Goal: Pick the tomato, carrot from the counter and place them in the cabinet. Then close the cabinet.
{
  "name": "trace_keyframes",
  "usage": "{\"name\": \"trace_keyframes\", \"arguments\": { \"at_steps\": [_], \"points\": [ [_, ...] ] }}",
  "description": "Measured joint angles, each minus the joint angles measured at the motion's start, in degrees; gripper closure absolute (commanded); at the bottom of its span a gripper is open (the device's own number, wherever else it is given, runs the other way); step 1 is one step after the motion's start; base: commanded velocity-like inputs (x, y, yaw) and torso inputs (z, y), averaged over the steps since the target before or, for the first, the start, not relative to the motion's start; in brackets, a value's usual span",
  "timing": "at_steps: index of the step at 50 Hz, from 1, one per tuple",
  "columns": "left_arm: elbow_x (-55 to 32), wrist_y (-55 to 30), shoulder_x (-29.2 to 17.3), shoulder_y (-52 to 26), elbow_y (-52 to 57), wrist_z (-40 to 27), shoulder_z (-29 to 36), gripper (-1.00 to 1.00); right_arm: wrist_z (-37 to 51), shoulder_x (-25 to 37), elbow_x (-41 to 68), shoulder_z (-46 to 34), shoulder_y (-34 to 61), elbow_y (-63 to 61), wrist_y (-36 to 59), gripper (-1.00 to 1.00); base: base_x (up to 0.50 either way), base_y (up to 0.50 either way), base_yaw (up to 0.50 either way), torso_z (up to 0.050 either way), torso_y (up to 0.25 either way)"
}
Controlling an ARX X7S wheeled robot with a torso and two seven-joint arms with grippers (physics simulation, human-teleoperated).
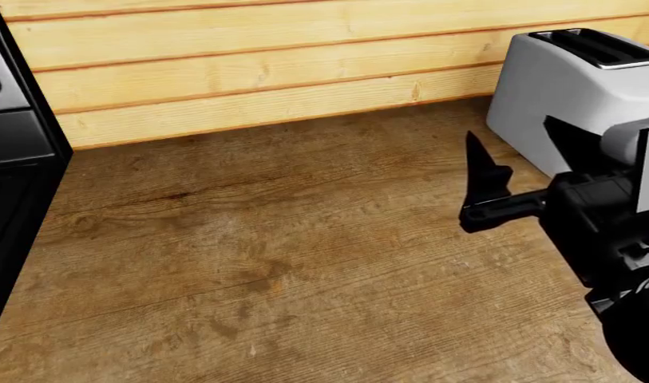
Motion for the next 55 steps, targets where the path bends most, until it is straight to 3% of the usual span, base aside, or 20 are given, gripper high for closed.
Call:
{"name": "trace_keyframes", "arguments": {
  "at_steps": [17,35,43,55],
  "points": [
    [-0.7,7.01,-6.21,24.86,11.06,3.81,-7.71,-1.0,0.6,0.78,-0.09,0.72,-0.69,-0.86,-0.39,-1.0,0.0,0.0,0.0,0.0,0.0],
    [14.03,13.97,-8.69,57.79,15.38,16.15,-12.39,-1.0,5.68,3.3,2.52,7.44,-2.32,-6.54,-1.6,-1.0,0.0,0.0,0.0,0.0,0.0],
    [21.55,14.71,-7.65,64.59,12.47,18.5,-10.88,-1.0,8.1,4.25,4.59,12.46,-3.66,-8.48,-2.8,-1.0,0.0,0.0,0.0,0.0,0.0],
    [28.71,17.03,-8.09,65.41,9.74,20.37,-9.83,-1.0,10.89,5.18,8.51,24.28,-8.08,-11.07,-5.47,-1.0,0.0,0.0,0.0,0.0,0.0]
  ]
}}
